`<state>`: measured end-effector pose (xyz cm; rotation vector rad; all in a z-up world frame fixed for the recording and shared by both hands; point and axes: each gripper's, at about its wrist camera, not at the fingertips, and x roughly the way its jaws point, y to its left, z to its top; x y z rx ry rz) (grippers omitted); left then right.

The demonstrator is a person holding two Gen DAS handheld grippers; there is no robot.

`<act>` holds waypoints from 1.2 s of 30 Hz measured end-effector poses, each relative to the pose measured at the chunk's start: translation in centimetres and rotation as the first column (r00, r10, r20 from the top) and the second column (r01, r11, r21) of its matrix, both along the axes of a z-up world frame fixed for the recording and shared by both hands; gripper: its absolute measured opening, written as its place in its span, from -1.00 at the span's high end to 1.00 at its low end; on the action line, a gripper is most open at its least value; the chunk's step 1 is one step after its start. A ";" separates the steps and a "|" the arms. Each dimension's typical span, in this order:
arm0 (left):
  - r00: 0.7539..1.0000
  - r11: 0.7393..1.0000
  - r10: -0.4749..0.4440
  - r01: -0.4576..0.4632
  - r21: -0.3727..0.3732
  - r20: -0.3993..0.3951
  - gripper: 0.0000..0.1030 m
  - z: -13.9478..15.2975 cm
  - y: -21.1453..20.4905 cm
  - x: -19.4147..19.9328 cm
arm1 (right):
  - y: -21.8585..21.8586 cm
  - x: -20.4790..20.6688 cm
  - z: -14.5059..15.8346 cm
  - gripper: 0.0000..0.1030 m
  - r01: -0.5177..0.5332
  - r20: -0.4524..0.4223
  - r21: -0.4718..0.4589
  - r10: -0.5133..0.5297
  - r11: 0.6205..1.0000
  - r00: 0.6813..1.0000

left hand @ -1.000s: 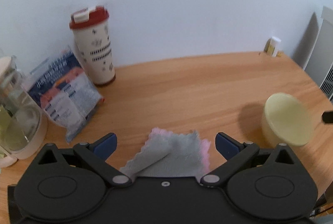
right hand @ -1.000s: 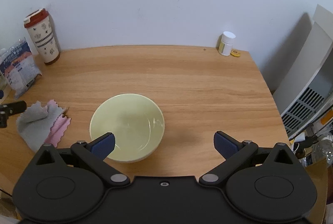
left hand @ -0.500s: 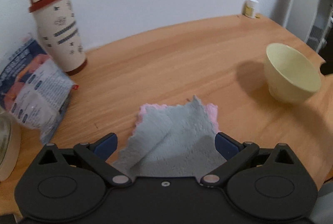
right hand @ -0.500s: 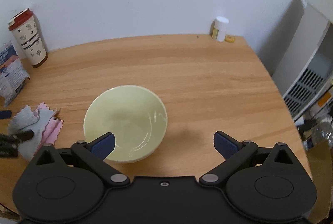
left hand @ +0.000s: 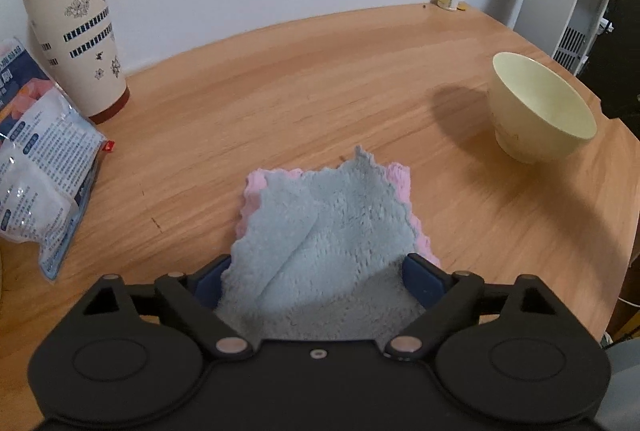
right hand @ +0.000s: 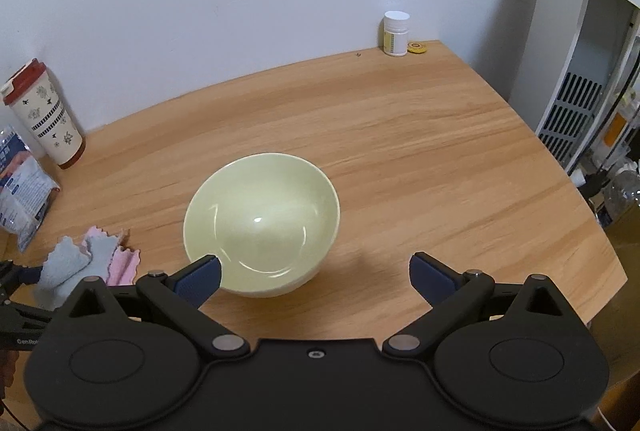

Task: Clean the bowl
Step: 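Lower the left gripper onto the grey-pink cloth and close on it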

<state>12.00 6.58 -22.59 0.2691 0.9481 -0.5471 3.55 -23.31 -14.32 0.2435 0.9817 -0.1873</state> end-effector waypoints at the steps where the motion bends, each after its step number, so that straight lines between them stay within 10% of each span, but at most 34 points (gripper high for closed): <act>1: 1.000 1.000 0.003 -0.003 0.014 0.014 -0.77 0.0 -0.1 -0.1 | 0.1 0.2 -0.1 -0.97 0.005 -0.001 -0.004 -0.005 1.000 1.000; 16: 1.000 1.000 0.024 -0.024 0.000 -0.007 -0.28 0.2 -0.7 -0.4 | -2.8 3.4 -2.0 -0.59 0.047 -0.044 0.028 -0.046 0.999 0.998; 22: 0.993 0.994 0.109 -0.110 -0.003 -0.045 0.30 0.5 -1.9 -0.2 | -4.4 5.1 -3.5 -0.33 -0.032 -0.064 0.114 0.040 0.993 0.997; 36: 0.919 0.922 0.385 -0.387 -0.015 -0.081 0.71 1.4 -3.8 -1.0 | -7.7 8.7 -6.5 -0.33 -0.249 -0.069 0.278 0.278 0.928 0.958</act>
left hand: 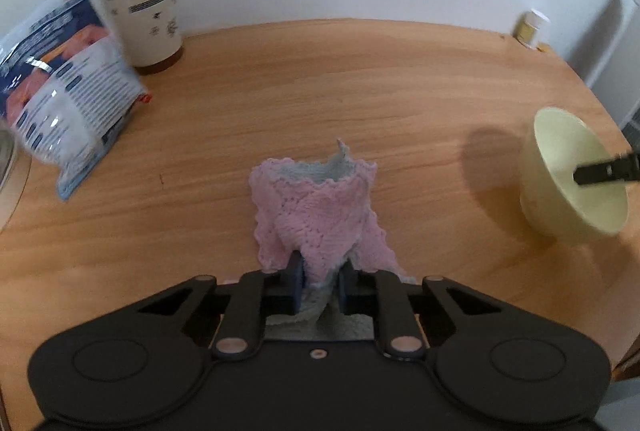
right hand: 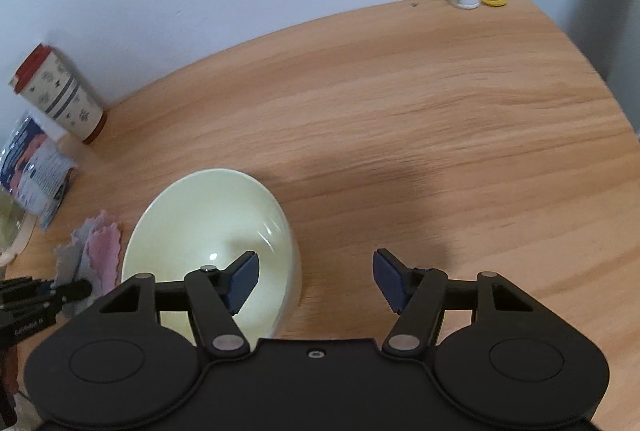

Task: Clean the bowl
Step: 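Lower the left gripper onto the grey-pink cloth and close on it, then lift the cloth with the left gripper while the right gripper grasps the yellow bowl rim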

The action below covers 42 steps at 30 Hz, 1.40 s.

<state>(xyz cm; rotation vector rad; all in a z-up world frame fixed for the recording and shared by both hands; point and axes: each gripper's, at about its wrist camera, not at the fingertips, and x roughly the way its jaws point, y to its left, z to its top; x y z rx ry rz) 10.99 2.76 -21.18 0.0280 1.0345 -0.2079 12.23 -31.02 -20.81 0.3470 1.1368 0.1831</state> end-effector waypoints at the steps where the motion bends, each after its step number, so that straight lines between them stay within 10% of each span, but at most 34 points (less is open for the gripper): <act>1: 1.000 1.000 0.020 -0.020 -0.002 0.003 0.71 0.2 -0.2 -0.1 | -0.2 0.1 -0.1 -0.33 -0.026 0.003 0.013 0.026 1.000 1.000; 19: 0.955 0.963 0.264 -0.253 -0.093 0.138 0.71 5.1 -2.6 -3.8 | -0.3 1.7 -0.8 -0.27 -0.224 0.079 0.002 0.223 0.975 0.972; 42: 0.987 0.979 0.074 -0.045 -0.197 0.140 0.67 6.9 -5.0 -2.0 | 1.5 1.3 -1.6 -0.21 -0.236 0.070 0.026 0.234 0.971 0.970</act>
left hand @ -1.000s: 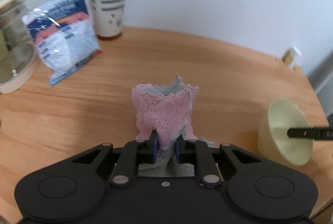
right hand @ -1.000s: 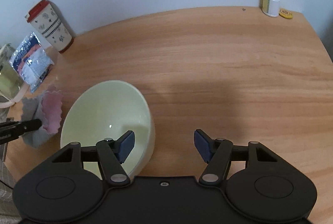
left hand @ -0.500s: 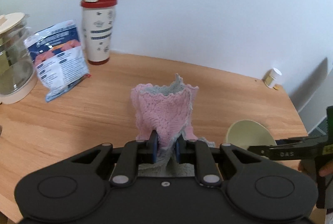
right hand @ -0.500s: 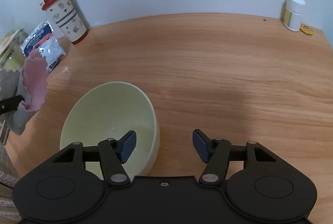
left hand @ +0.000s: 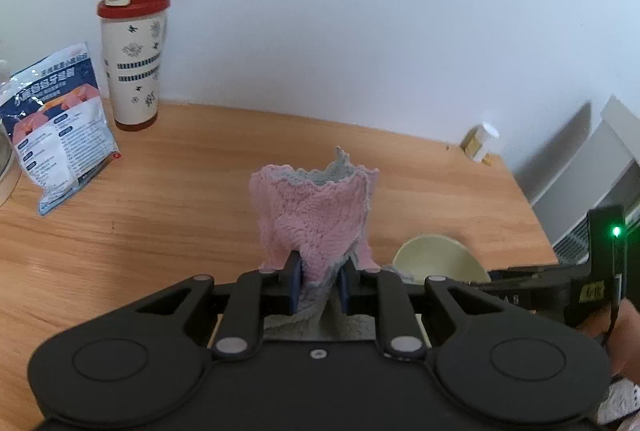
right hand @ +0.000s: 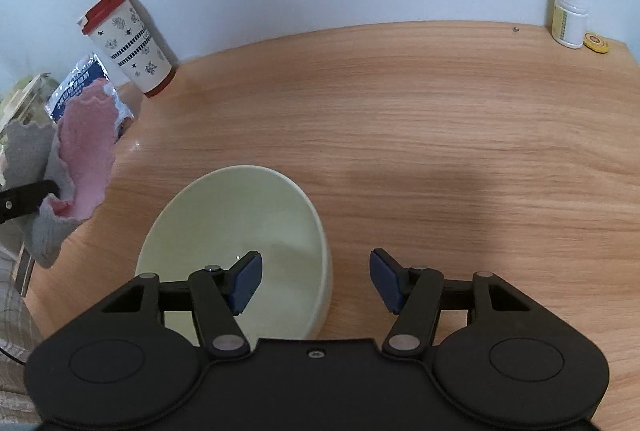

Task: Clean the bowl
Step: 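Lift the cloth with the left gripper while the right gripper grasps the yellow bowl rim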

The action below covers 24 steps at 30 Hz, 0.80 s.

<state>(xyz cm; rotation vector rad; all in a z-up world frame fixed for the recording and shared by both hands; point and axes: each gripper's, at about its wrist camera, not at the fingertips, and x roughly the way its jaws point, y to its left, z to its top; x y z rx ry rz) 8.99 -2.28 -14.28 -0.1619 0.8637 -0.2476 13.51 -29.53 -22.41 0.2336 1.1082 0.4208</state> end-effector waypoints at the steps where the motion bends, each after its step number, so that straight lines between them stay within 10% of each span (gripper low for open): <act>1: 1.000 1.000 -0.012 0.012 0.000 0.003 0.67 0.0 -0.1 0.0 | 0.0 0.0 -0.1 -0.14 0.008 -0.005 -0.003 -0.008 1.000 1.000; 20: 0.997 0.997 -0.071 0.070 -0.039 -0.014 0.67 0.2 -0.7 0.5 | 0.6 0.0 -0.5 -0.05 -0.002 -0.063 0.032 0.004 0.999 0.998; 24: 0.998 0.997 -0.068 0.068 -0.043 -0.011 0.67 0.4 -0.6 0.2 | 1.0 -0.3 -0.3 0.21 -0.028 -0.064 0.039 0.030 0.999 0.997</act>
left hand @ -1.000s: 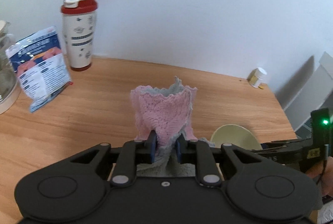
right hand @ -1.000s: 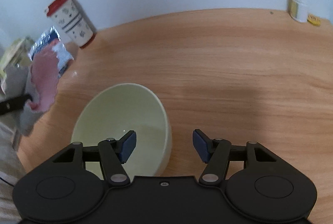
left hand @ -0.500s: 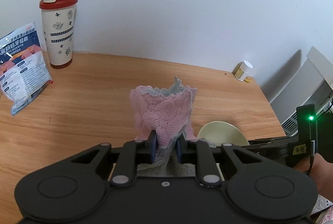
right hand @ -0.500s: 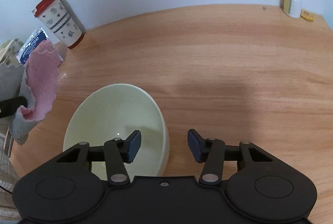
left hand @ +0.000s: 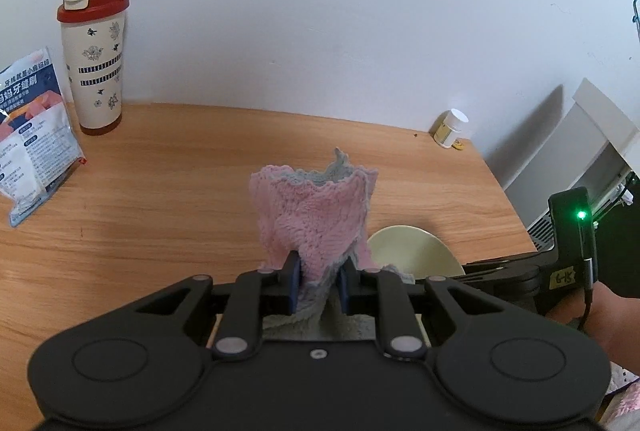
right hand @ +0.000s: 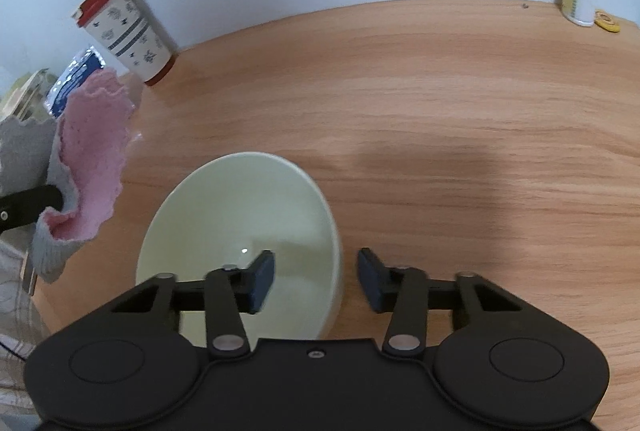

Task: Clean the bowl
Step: 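Lift the cloth with the left gripper while the right gripper grasps the yellow bowl rim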

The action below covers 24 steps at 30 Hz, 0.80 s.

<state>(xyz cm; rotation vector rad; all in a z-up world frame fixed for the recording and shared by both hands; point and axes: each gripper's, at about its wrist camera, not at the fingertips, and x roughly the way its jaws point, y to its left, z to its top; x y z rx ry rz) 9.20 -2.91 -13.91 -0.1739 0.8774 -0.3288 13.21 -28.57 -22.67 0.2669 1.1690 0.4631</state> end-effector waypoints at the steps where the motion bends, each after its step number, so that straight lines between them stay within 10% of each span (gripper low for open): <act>1: 1.000 1.000 0.001 -0.001 0.001 0.000 0.67 0.0 0.0 -0.1 | 0.1 -0.1 0.1 0.31 -0.005 0.003 -0.004 0.005 1.000 1.000; 24: 1.000 1.000 0.013 -0.014 -0.003 -0.025 0.65 -0.4 0.8 -0.1 | 0.6 1.1 0.5 0.50 -0.024 -0.026 -0.038 0.023 0.999 0.999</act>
